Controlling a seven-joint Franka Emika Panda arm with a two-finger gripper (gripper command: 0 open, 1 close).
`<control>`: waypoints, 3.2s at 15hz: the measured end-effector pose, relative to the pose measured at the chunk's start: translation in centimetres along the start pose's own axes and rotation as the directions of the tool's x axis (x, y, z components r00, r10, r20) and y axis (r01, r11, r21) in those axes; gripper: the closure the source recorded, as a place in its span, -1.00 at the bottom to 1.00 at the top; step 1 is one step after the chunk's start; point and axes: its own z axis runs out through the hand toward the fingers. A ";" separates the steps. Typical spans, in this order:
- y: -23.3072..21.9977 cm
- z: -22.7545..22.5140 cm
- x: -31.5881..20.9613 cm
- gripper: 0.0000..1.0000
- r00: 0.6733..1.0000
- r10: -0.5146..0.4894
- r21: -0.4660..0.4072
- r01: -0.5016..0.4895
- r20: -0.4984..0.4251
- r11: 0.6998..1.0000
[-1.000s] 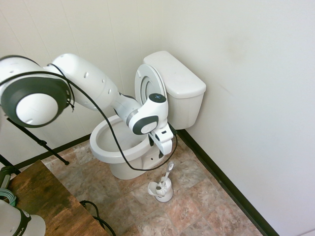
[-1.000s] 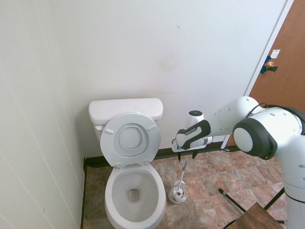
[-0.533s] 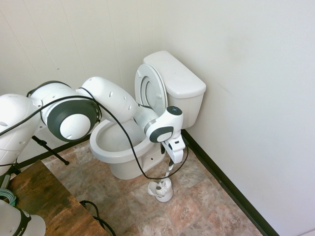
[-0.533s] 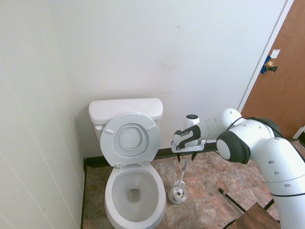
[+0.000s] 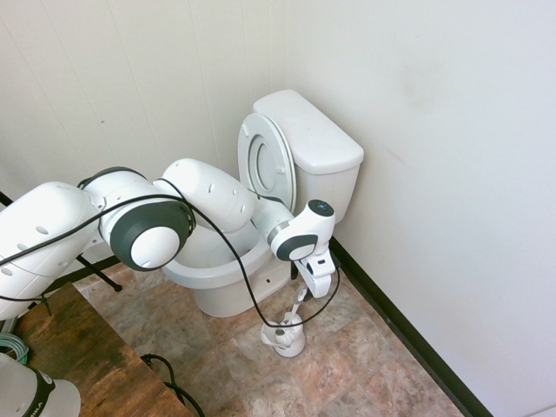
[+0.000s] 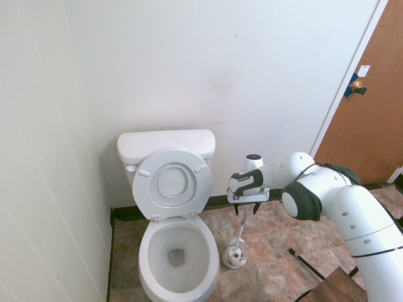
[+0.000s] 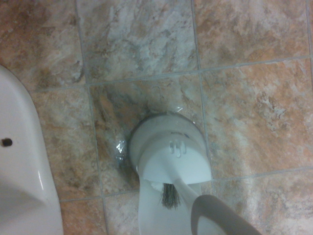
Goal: Clean the toilet
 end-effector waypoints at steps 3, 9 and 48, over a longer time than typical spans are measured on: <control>-0.5 1.0 -0.2 1.00 1.000 -0.005 -0.004 0.005 0.009 1.000; -0.9 2.2 -0.6 1.00 1.000 -0.005 -0.002 0.005 0.020 1.000; 13.5 -23.0 -15.4 1.00 0.980 -0.131 0.108 0.148 -0.149 0.983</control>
